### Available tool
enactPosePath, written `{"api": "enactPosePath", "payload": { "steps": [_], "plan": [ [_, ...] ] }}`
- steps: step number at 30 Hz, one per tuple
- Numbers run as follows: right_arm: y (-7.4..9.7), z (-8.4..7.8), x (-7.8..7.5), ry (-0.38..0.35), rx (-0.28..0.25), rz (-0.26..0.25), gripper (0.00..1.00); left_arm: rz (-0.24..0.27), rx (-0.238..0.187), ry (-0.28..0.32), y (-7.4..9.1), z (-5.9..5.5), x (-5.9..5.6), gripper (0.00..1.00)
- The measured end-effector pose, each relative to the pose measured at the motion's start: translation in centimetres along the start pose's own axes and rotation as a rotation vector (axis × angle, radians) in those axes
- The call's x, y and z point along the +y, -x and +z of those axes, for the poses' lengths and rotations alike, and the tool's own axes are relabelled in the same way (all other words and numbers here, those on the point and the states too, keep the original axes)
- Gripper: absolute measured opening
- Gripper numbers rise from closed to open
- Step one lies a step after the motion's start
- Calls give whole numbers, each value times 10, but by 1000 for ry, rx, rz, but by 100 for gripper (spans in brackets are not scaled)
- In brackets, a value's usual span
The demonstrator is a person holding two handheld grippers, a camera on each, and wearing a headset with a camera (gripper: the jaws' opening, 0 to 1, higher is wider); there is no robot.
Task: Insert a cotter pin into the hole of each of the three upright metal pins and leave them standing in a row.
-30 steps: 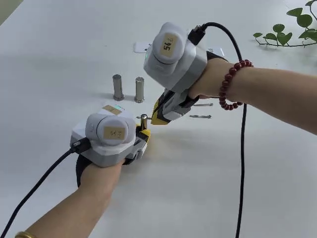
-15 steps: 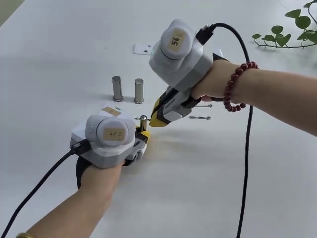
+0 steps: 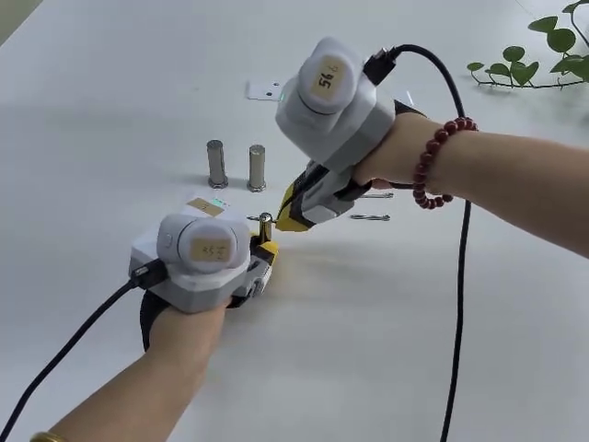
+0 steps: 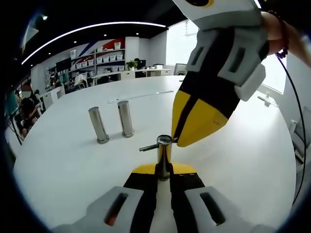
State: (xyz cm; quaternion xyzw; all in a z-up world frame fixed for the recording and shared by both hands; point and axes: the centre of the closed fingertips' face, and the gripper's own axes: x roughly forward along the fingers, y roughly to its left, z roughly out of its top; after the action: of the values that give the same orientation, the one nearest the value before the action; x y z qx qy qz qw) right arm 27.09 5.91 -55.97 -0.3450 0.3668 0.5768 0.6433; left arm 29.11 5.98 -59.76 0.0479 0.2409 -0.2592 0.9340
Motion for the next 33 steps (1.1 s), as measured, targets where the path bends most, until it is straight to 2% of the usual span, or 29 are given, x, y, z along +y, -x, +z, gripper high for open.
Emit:
{"api": "enactPosePath", "payload": {
  "steps": [9, 13, 15, 24, 33],
  "plan": [
    [-2, 0, -2, 1, 0, -6, 0, 4, -2, 5, 0, -1, 0, 7],
    [-2, 1, -3, -27, -14, -5, 0, 5, -4, 9, 0, 0, 0, 7],
    [-2, 2, -2, -45, -26, -1, 4, 6, -3, 11, 0, 0, 0, 7],
    [-8, 8, -2, -48, -76, -3, 6, 8, -4, 15, 0, 0, 1, 7],
    [-12, 8, -3, -43, -83, -2, 4, 0, 2, 7, 0, 0, 1, 7]
  ]
}}
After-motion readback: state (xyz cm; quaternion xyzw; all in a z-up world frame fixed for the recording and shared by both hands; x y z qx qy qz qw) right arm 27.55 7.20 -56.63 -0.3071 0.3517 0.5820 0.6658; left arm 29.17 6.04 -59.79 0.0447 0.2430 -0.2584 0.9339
